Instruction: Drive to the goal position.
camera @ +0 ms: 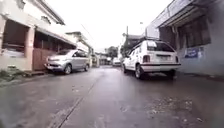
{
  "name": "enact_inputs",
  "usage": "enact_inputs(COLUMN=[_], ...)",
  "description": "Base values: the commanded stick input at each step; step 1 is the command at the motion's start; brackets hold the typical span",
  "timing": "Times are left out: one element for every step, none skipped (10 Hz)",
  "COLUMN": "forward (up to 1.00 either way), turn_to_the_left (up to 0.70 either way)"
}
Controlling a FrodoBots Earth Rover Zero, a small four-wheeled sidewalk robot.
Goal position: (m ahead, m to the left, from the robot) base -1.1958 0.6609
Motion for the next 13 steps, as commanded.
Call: enact_inputs(forward=[1.00,1.00,1.00,1.00,1.00,1.00,1.00,1.00,1.00,1.00,1.00,1.00,1.00], turn_to_the_left=[0.00,0.00,0.27,0.12,0.00,0.00,0.00,0.00,0.00,0.00,0.00,0.00,0.00])
